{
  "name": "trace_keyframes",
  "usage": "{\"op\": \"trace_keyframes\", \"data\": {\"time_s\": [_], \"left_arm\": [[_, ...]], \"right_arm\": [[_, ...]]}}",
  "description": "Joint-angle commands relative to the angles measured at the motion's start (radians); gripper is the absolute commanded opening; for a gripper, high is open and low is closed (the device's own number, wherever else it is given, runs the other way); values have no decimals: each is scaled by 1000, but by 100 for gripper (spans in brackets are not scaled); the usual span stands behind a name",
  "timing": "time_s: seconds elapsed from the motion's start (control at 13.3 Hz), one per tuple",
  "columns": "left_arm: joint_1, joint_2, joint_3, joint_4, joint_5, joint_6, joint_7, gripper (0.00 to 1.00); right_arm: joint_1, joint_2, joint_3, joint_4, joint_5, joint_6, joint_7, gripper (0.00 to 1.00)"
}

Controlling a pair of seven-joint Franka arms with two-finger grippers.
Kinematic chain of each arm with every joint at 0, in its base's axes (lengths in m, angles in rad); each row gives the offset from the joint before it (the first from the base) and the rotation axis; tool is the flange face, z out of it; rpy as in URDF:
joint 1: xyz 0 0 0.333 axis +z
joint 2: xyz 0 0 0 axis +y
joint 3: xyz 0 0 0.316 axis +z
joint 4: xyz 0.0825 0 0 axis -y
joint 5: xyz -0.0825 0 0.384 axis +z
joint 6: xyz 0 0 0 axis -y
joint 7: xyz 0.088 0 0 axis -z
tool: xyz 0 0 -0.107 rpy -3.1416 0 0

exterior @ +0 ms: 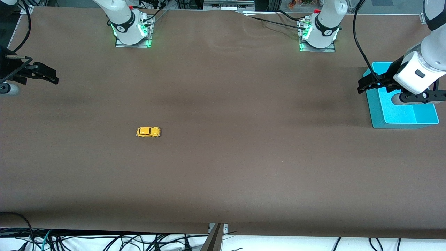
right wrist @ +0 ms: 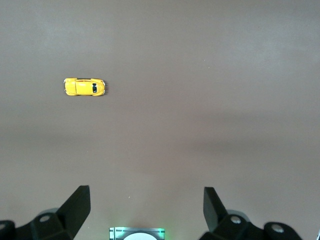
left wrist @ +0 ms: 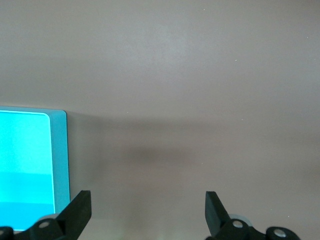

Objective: Wind and store yellow beetle car
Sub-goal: 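Move the right gripper toward the yellow toy car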

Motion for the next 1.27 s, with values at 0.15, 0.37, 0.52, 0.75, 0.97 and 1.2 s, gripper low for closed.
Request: {"op": "trace_keyframes", "data": {"time_s": [0.15,0.37,0.52,0.75,0.97,1.2], "left_arm": [[9,0,-6,13,10,-18,5,100],[12,0,-6,13,10,-18,6,100],[12,0,-6,13,10,-18,6,100],[12,0,-6,13,10,-18,6,100],[12,0,-6,13,10,-18,6,100],[12,0,-6,13,10,-18,6,100]], "right_arm": [[-28,5,11,6,-8,-8,1,100],[-34,5,9,9,-8,-8,1,100],[-31,5,9,6,-8,-8,2,100],[-31,5,9,6,-8,-8,1,100],[-31,5,11,9,-8,-8,1,100],[-25,8,12,6,-5,-8,4,100]]}}
